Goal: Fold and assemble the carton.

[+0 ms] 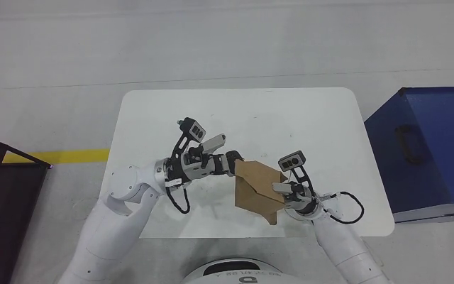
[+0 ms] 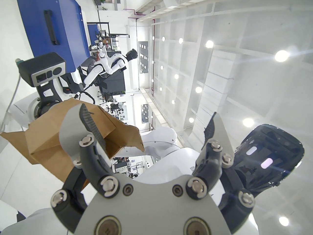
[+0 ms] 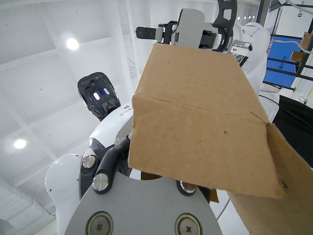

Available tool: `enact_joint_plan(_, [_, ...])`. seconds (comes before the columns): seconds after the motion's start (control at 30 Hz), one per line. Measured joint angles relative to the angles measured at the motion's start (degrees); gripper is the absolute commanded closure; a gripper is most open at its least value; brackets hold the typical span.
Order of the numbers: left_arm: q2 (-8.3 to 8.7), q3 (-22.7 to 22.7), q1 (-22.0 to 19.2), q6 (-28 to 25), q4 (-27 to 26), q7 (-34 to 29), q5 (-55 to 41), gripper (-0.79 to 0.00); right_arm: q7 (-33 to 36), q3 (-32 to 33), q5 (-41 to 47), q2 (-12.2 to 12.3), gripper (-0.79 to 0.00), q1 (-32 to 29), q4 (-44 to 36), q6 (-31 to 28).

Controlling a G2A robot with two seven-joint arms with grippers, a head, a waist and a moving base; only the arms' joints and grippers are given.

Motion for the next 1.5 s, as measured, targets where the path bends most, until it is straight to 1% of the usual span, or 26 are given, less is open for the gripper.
enact_joint_plan(0.1, [-0.11,-1.0,0.8,1.4,1.0,1.8,-4.7,-0.785,-1.3,0.4,0.1,0.0,0.0,-0.2,-1.0,0.4])
enact_joint_plan(0.17, [-0.13,-2.2,1.5,2.6,1.4,1.0,-9.9,-0.785,-1.2,1.2,0.2,0.2,0.0,-0.7,-1.3,0.4])
enact_joint_plan(0.27, [-0.06,-3.6,2.3,3.1,2.1,-0.9,-14.4,-0.785,-0.9,2.5,0.5,0.4,0.0,-1.4,-1.2,0.2])
enact_joint_plan(0.4, [-0.11,-3.3,2.7,4.8,2.3,-3.8,-17.7,-0.785,-1.2,2.8,0.1,0.4,0.0,-1.8,-1.2,0.1])
enact_joint_plan(0.53, [-0.42,-1.4,2.2,6.2,2.1,-4.8,-20.0,-0.785,-1.5,2.5,-0.5,0.3,0.0,-1.8,-1.6,-0.1])
enact_joint_plan(0.73, [-0.94,3.0,0.1,7.5,2.6,-6.0,-18.1,-0.785,-1.1,1.6,0.0,0.2,0.0,-1.7,-2.2,0.4])
enact_joint_plan(0.93, [-1.49,6.2,-2.1,7.5,4.2,-5.4,-16.9,-0.785,-1.4,1.4,-0.8,0.2,0.0,-1.8,-2.7,0.5])
enact_joint_plan(1.13, [-1.78,8.1,-3.9,9.4,5.6,-5.9,-15.9,-0.785,-1.1,1.4,-0.9,0.2,0.0,-1.9,-2.9,0.8])
enact_joint_plan(1.37, [-1.65,8.0,-4.7,10.6,6.0,-6.6,-13.8,-0.785,-0.6,2.0,-0.5,0.3,0.0,-2.0,-2.7,0.8])
enact_joint_plan(1.4, [-1.59,7.9,-4.7,10.8,5.9,-6.7,-13.4,-0.754,-0.5,2.0,-0.4,0.3,0.0,-2.0,-2.7,0.8])
enact_joint_plan(1.5, [-1.41,7.5,-4.7,11.3,5.9,-7.0,-12.3,-0.526,-0.4,2.0,-0.1,0.3,0.0,-1.8,-2.4,0.9])
